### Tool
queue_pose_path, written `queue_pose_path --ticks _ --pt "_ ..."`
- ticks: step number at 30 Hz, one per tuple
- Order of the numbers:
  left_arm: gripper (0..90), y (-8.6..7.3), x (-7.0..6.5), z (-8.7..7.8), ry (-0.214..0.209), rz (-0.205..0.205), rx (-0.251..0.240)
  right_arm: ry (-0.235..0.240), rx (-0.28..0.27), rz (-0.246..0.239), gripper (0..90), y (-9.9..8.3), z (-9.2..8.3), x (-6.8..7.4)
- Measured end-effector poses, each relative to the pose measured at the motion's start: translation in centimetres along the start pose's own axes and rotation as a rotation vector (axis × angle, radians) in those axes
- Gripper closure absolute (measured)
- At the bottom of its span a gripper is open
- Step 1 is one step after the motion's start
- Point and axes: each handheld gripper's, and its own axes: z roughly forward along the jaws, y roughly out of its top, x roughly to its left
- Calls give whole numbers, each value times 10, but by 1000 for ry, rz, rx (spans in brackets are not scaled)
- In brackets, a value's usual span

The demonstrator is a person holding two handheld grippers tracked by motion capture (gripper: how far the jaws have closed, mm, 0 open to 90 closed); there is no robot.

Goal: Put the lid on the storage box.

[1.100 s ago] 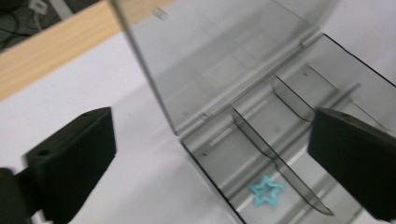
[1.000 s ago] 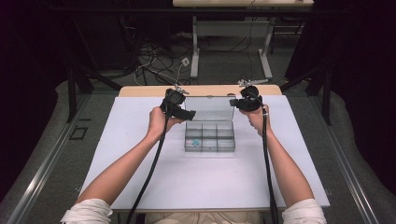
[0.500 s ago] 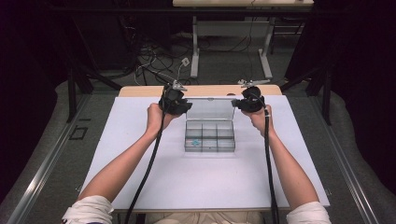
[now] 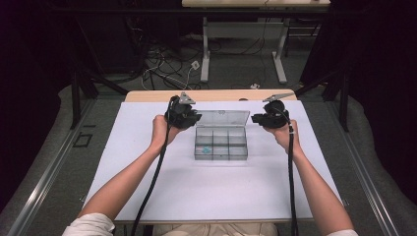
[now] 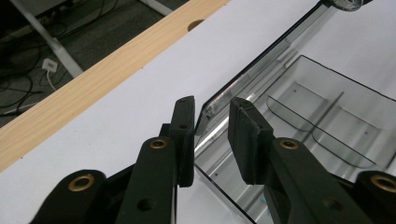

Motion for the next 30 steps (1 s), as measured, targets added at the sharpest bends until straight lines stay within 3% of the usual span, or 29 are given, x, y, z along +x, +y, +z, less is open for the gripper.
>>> queue_pose_path --ticks 5,9,16,22,30 --pt "716 -6 -6 -3 -4 26 6 14 -1 -16 691 -5 -7 12" --pt "715 -11 -13 -4 25 59 5 -13 8 -32 656 -3 -9 19" --pt "709 -15 -19 -5 36 81 1 -4 22 -31 633 -9 -14 21" --pt "708 -19 -21 -6 25 79 7 10 27 -65 606 -13 -15 29" --pt "696 -26 -28 -6 36 122 12 26 19 -101 576 -11 -15 42"
